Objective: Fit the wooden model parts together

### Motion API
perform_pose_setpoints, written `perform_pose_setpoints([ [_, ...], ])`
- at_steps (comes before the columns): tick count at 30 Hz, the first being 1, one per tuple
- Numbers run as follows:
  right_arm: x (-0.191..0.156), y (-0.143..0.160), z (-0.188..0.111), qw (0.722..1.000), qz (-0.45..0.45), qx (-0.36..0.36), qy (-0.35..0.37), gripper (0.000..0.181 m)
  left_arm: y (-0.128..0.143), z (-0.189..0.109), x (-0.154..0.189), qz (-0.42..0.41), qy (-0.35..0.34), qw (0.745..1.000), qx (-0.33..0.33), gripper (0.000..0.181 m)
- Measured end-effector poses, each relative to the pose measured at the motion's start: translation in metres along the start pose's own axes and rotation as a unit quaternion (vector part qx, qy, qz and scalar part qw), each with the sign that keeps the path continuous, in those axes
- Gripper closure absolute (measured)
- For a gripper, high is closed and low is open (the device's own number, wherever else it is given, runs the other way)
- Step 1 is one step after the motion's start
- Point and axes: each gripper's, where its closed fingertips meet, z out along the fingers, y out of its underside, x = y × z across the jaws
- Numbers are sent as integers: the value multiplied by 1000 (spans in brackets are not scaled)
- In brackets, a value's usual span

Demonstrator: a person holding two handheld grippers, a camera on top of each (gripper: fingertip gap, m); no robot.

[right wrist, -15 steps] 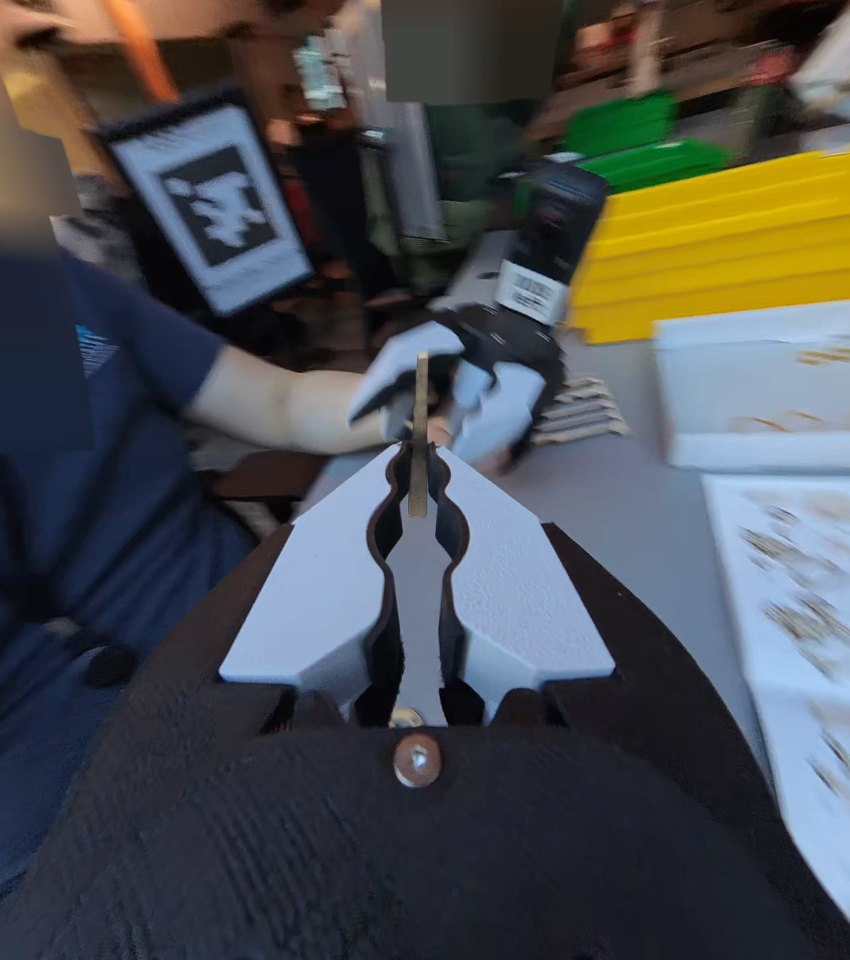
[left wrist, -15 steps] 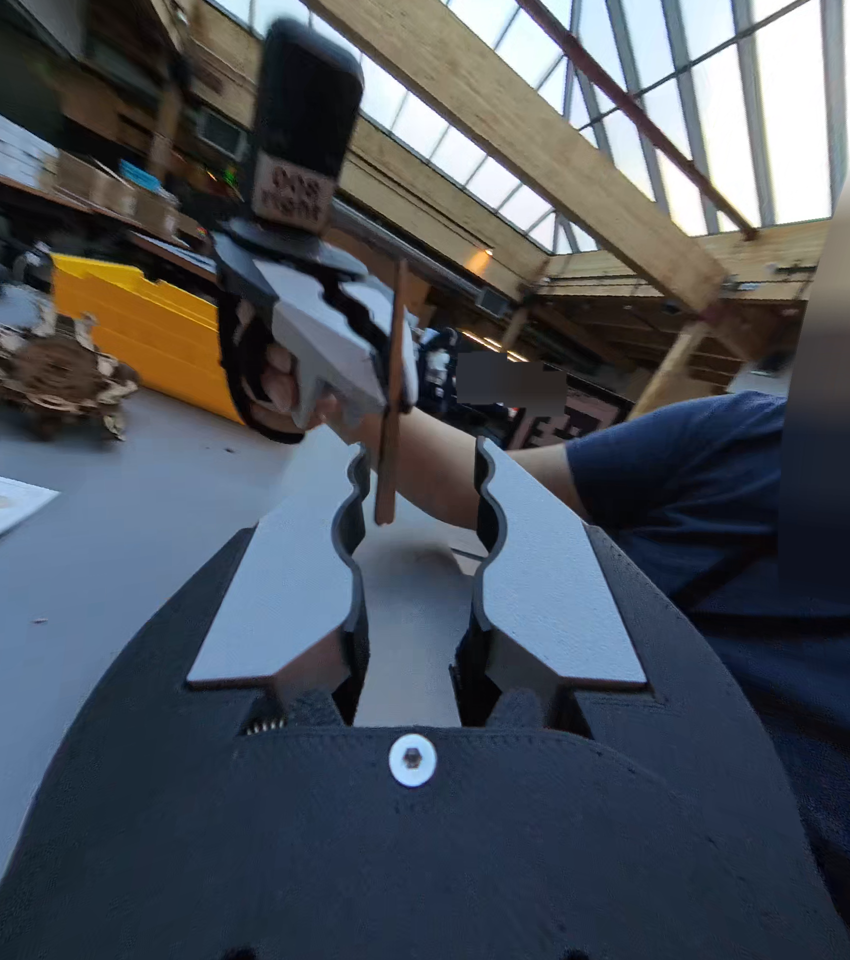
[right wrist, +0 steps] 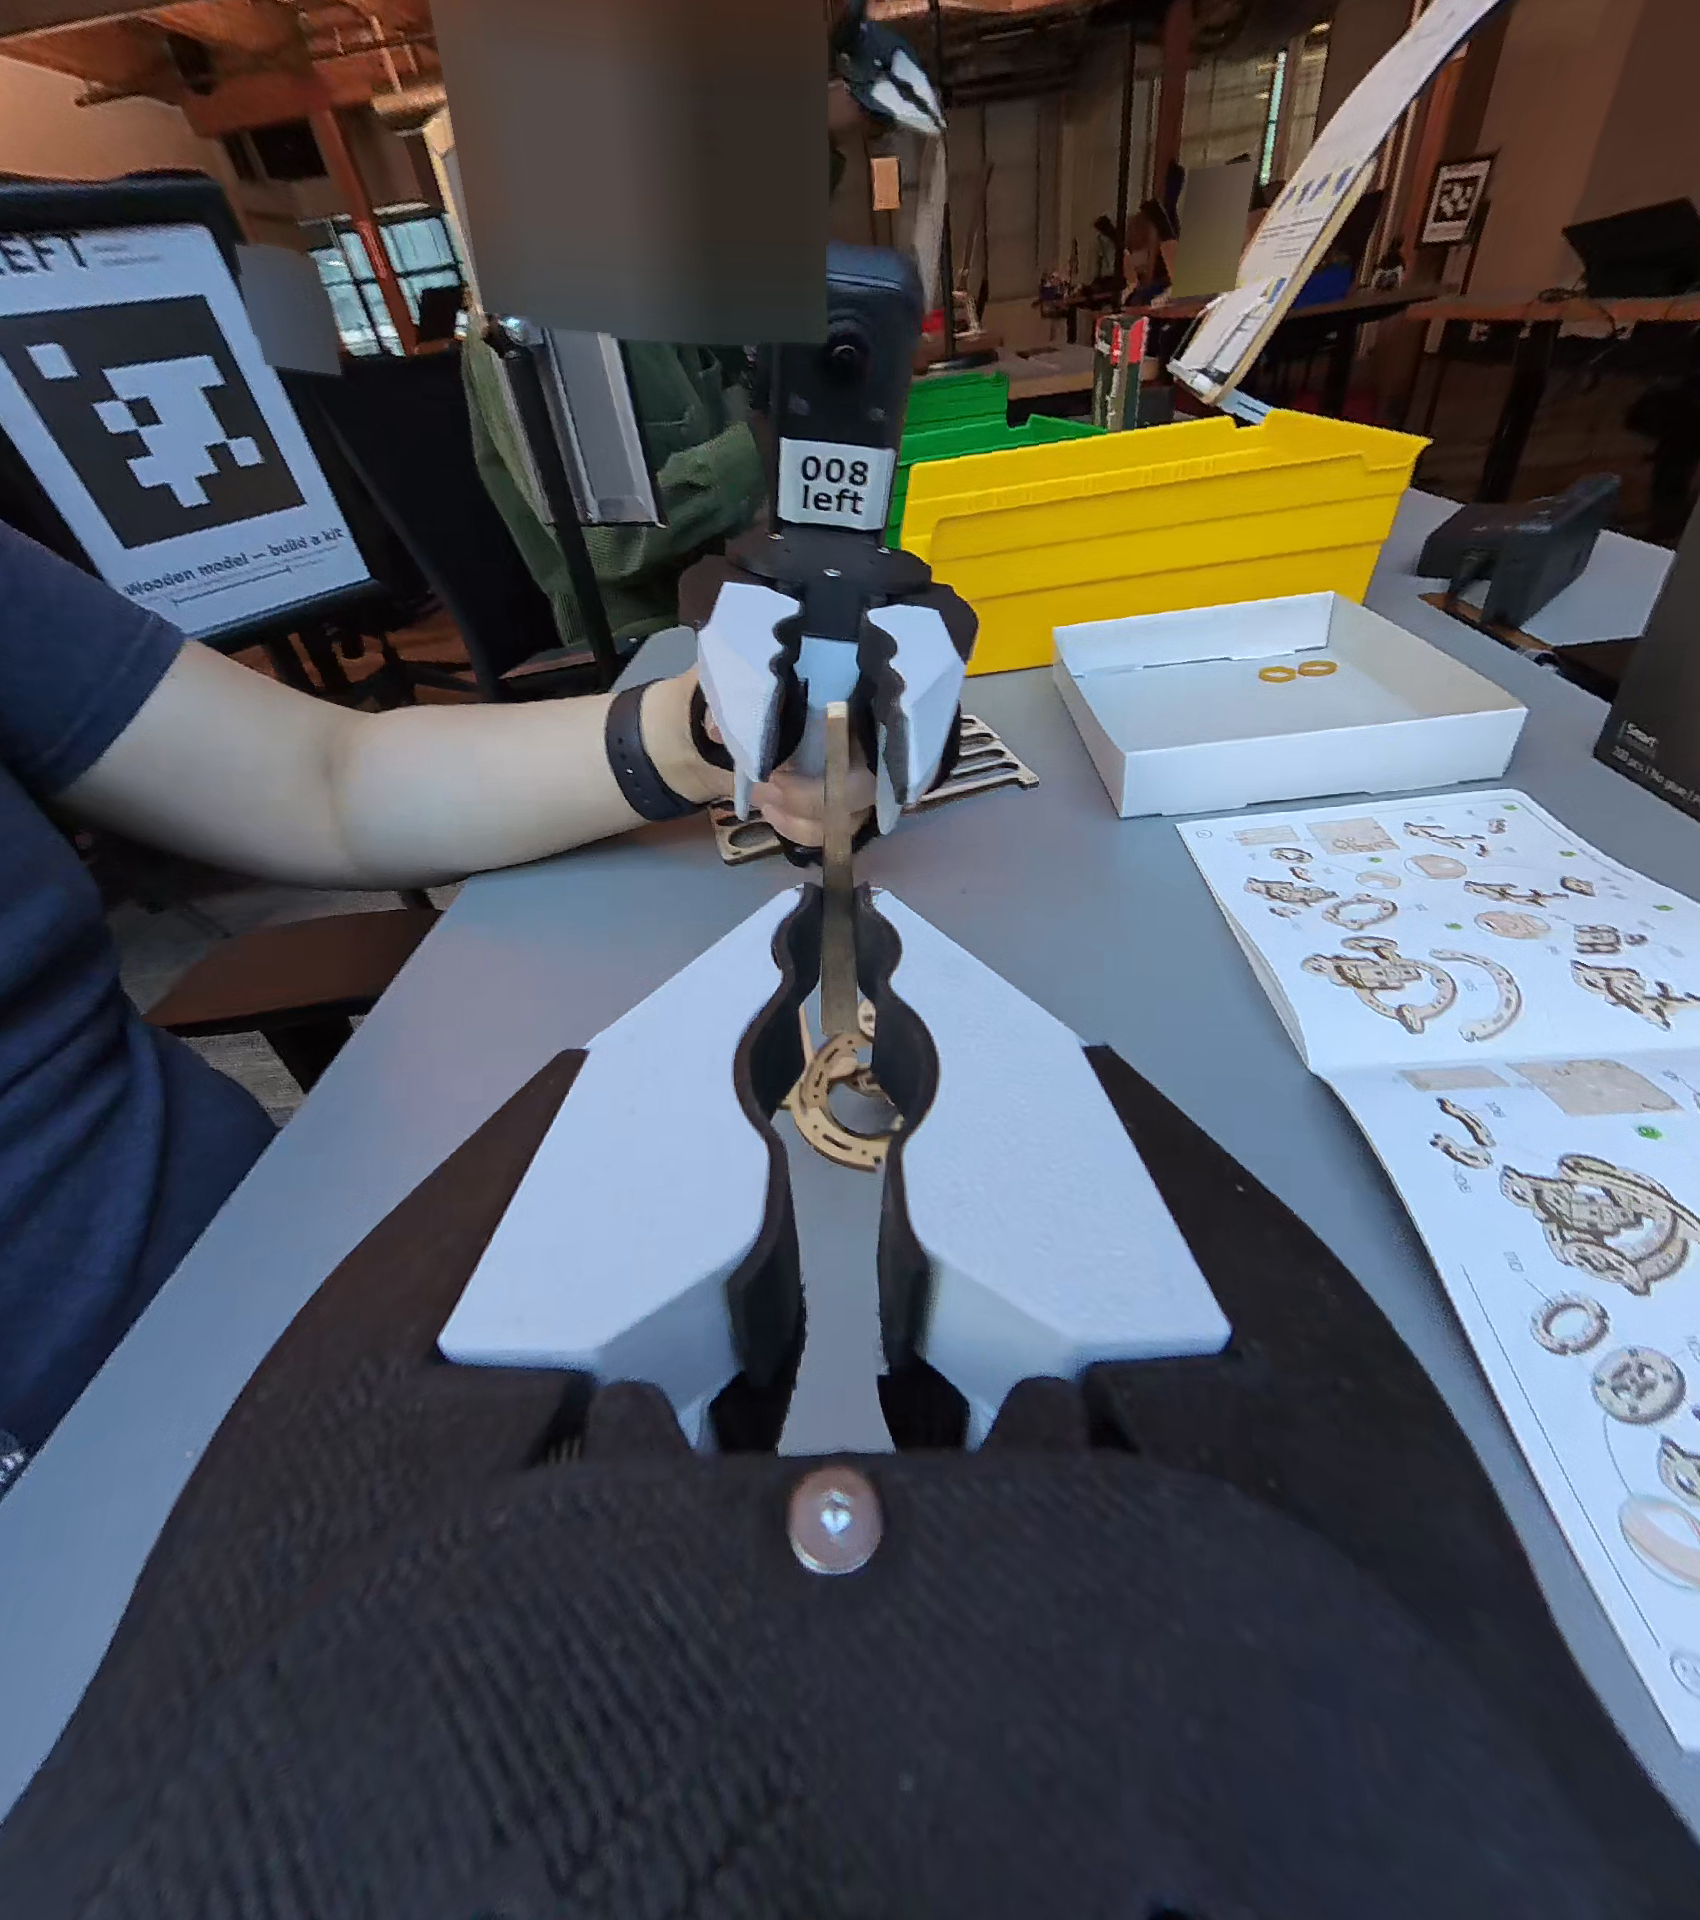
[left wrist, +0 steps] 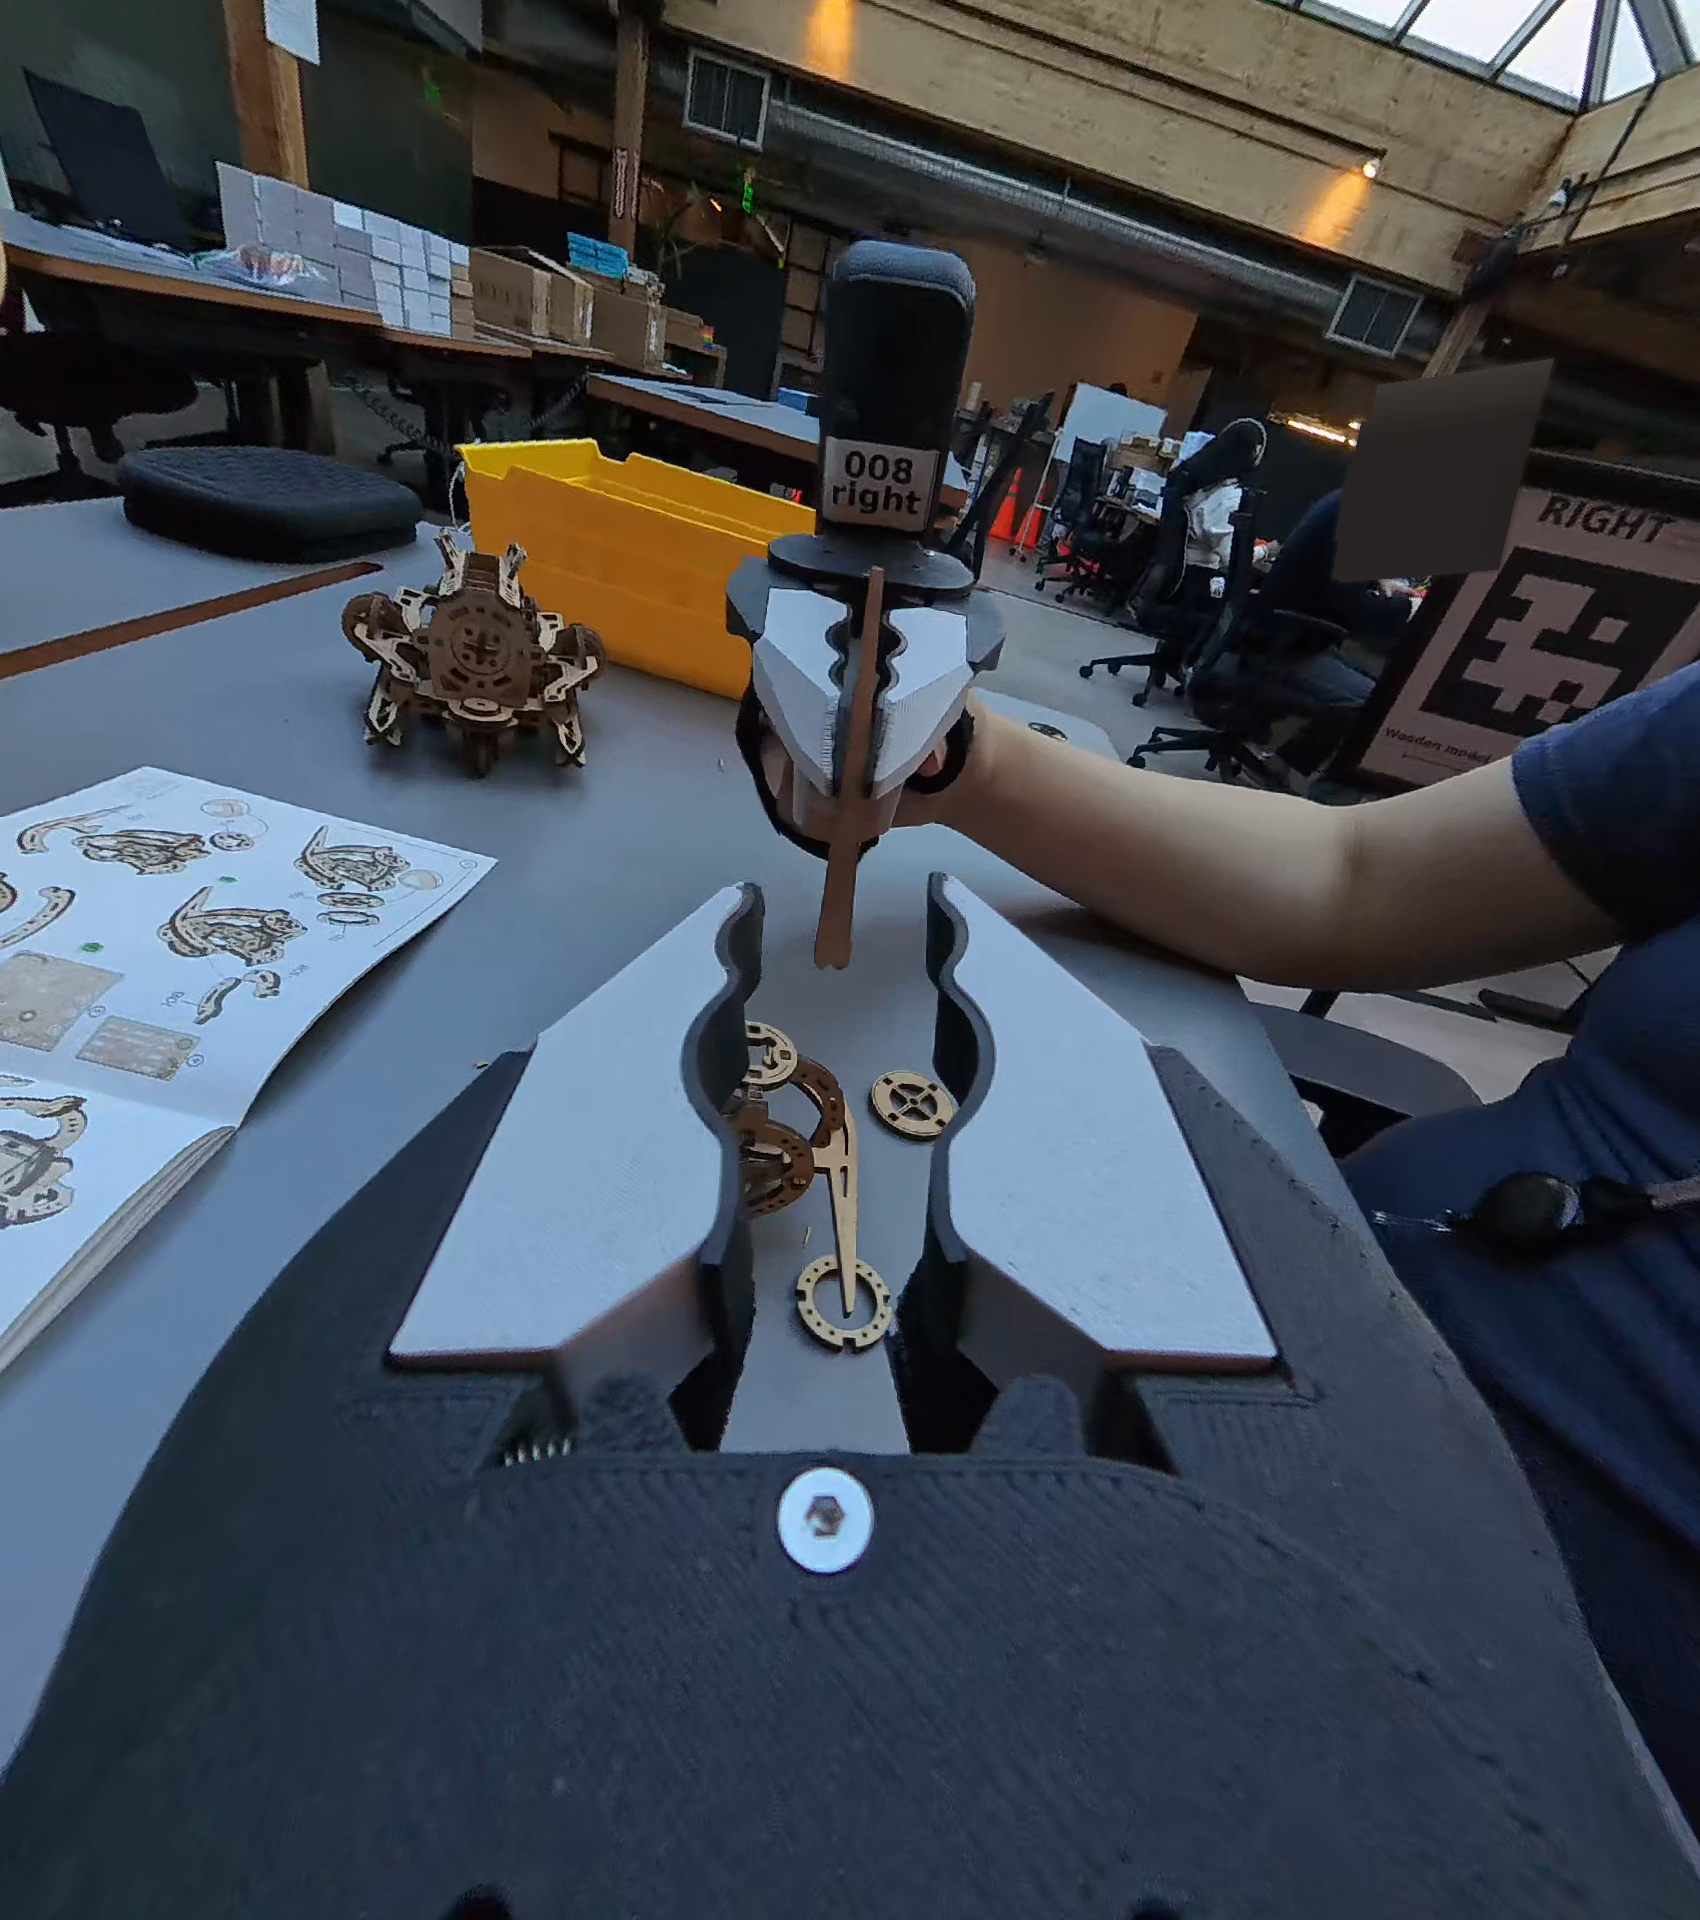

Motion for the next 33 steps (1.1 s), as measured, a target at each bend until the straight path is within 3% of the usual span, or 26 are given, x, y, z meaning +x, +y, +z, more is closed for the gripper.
perform_pose_setpoints([
  [14, 12, -1, -7, 999, -13, 4, 50, 178, -15, -8, 0, -8, -4, 999, 38, 154],
  [33, 9, 4, -3, 999, -5, -13, 41, 178, -23, -11, 2, -24, 9, 998, 60, 156],
])
